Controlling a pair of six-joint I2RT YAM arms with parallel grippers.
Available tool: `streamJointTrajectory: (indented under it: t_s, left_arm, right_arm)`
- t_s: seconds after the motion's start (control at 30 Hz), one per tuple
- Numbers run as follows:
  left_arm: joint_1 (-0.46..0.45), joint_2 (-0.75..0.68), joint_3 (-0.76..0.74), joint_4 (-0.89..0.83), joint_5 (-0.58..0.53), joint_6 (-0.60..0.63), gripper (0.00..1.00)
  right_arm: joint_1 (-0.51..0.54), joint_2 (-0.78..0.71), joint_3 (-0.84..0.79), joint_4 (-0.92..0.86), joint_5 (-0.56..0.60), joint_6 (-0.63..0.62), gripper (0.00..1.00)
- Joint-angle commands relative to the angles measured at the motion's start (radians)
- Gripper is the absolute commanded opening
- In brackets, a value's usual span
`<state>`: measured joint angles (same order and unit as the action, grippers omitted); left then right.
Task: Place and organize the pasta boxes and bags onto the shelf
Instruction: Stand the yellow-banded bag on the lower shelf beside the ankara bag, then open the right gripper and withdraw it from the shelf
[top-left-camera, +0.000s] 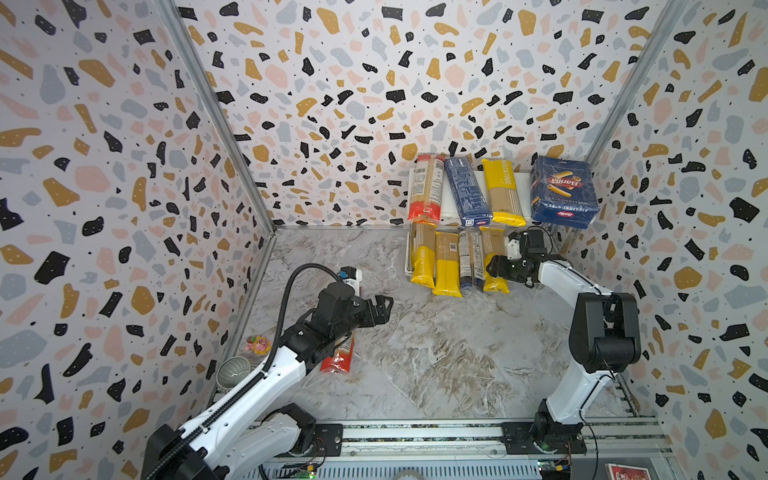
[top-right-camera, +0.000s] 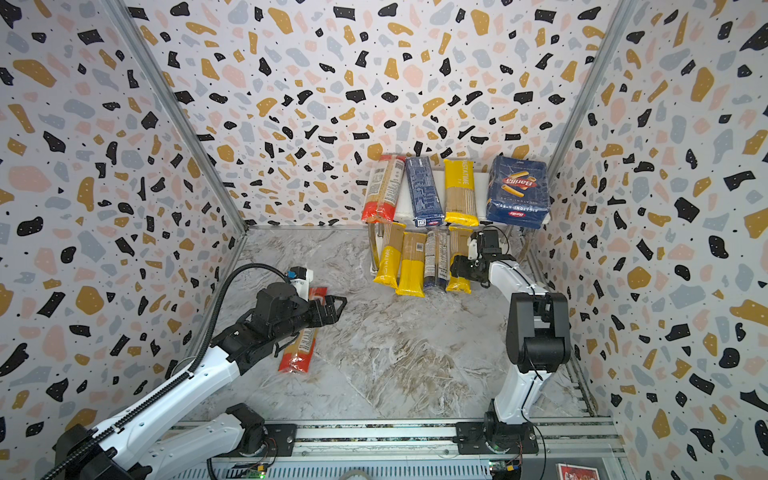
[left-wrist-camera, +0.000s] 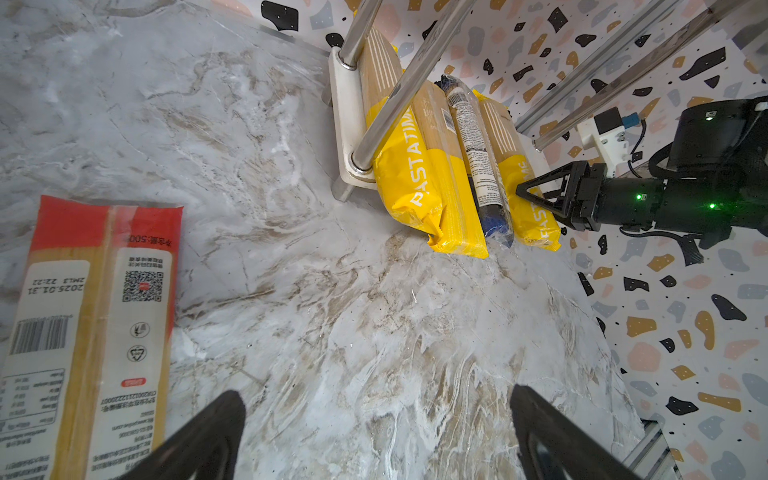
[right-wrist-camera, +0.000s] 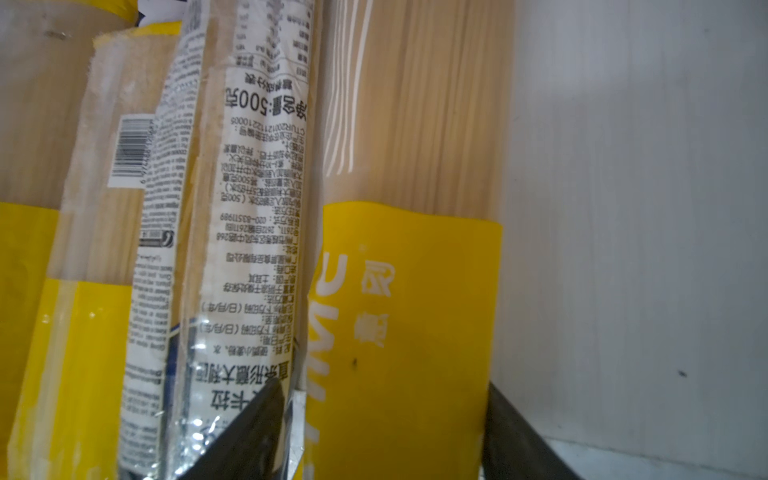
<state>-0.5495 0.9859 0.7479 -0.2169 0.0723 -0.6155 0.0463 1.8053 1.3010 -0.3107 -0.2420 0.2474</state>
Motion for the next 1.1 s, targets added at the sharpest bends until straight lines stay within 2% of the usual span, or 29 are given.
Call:
streamJointTrajectory:
  t_s: [0.0,0.27,0.57,0.83,1.07]
  left_arm:
    - [0.010,-0.020,-0.012,0.015,-0.003,0.019,0.99]
    - [0.037,-0.027,-0.044,-0.028,-0.070,0.040,1.00]
    - [0.095,-0.023,-0.134,-0.013,-0.133,-0.012,0.99]
    - [0.137,-0.008,-0.201,-0.023,-0.222,-0.068,0.99]
    - [0.155,-0.043,-0.293,0.001,-0.361,-0.166,1.00]
  right_arm:
    - [0.006,-0.071,0.024,0.007,0.015,-0.006,0.79]
    - [0.007,-0.173,-0.047,-0.004,0.070,-0.004,0.90]
    - [0.020,-0.352,-0.200,-0.027,0.040,0.020,0.92]
    - [0.183,-0.605,-0.335,-0.096,0.039,0.037,0.93]
    - [0.406,-0.786,-0.417,-0.119,0.042,0.094,0.94]
